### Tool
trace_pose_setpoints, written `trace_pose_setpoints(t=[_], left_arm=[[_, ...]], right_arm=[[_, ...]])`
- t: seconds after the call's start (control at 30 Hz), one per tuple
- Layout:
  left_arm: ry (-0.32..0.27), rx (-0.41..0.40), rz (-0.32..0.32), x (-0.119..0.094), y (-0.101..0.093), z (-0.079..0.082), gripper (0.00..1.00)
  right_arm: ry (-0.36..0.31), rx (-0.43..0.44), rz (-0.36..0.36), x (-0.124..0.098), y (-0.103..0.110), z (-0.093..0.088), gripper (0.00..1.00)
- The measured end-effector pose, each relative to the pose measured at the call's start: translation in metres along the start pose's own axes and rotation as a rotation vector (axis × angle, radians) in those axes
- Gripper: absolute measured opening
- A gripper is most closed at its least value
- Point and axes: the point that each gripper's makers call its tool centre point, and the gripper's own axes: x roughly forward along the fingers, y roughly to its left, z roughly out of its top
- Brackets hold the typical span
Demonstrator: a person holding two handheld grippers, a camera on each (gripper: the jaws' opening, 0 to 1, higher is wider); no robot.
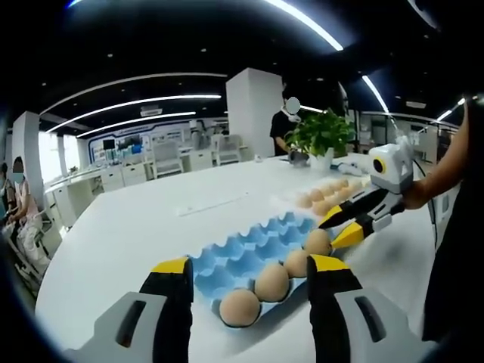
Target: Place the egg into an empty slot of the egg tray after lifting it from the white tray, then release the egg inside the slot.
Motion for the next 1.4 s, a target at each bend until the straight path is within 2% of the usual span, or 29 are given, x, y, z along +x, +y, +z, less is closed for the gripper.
trace_pose_setpoints(t=[0.13, 0.3, 0.47, 0.63, 0.8, 1.03, 1.07, 1.1, 1.13, 1.23, 1.27, 1.3, 1.37, 1.4], left_arm=[[0.003, -0.002, 0.000, 0.000, 0.000, -0.001, 0.61], [0.008, -0.003, 0.002, -0.001, 0.001, -0.002, 0.62], [0.010, -0.002, -0.001, 0.000, -0.001, -0.003, 0.62], [0.011, -0.008, -0.016, 0.002, -0.005, -0.003, 0.60], [0.003, -0.001, -0.005, 0.002, -0.002, -0.001, 0.63], [0.009, -0.003, -0.002, 0.001, -0.001, -0.002, 0.62], [0.008, -0.001, 0.002, 0.001, 0.000, -0.002, 0.63], [0.007, -0.003, 0.002, 0.001, 0.000, -0.002, 0.63], [0.007, -0.006, 0.001, 0.001, -0.001, -0.002, 0.63], [0.013, -0.007, -0.006, 0.001, -0.003, -0.002, 0.61], [0.011, -0.007, -0.009, 0.001, -0.003, -0.002, 0.61], [0.010, -0.008, -0.010, 0.001, -0.003, -0.002, 0.61], [0.012, -0.007, -0.011, 0.001, -0.003, -0.002, 0.60], [0.014, -0.009, -0.011, 0.001, -0.003, -0.003, 0.60]], right_arm=[[0.008, 0.000, -0.004, -0.004, -0.001, -0.002, 0.28], [0.007, 0.002, -0.049, -0.023, -0.015, -0.005, 0.28], [-0.008, 0.004, -0.181, -0.056, -0.049, -0.011, 0.32], [0.032, 0.042, -0.310, -0.089, -0.083, -0.029, 0.33], [0.044, 0.055, -0.396, -0.117, -0.106, -0.040, 0.34], [0.060, 0.070, -0.666, -0.175, -0.159, -0.055, 0.34], [0.071, 0.078, -0.695, -0.181, -0.164, -0.059, 0.34], [0.118, 0.087, -0.738, -0.191, -0.171, -0.069, 0.34], [0.115, 0.097, -0.752, -0.194, -0.174, -0.070, 0.33], [0.047, 0.147, -0.803, -0.206, -0.185, -0.069, 0.32], [0.054, 0.142, -0.815, -0.211, -0.186, -0.070, 0.32], [0.083, 0.183, -0.836, -0.215, -0.189, -0.077, 0.32], [0.054, 0.219, -0.839, -0.216, -0.190, -0.078, 0.32], [0.083, 0.239, -0.844, -0.218, -0.191, -0.085, 0.32]])
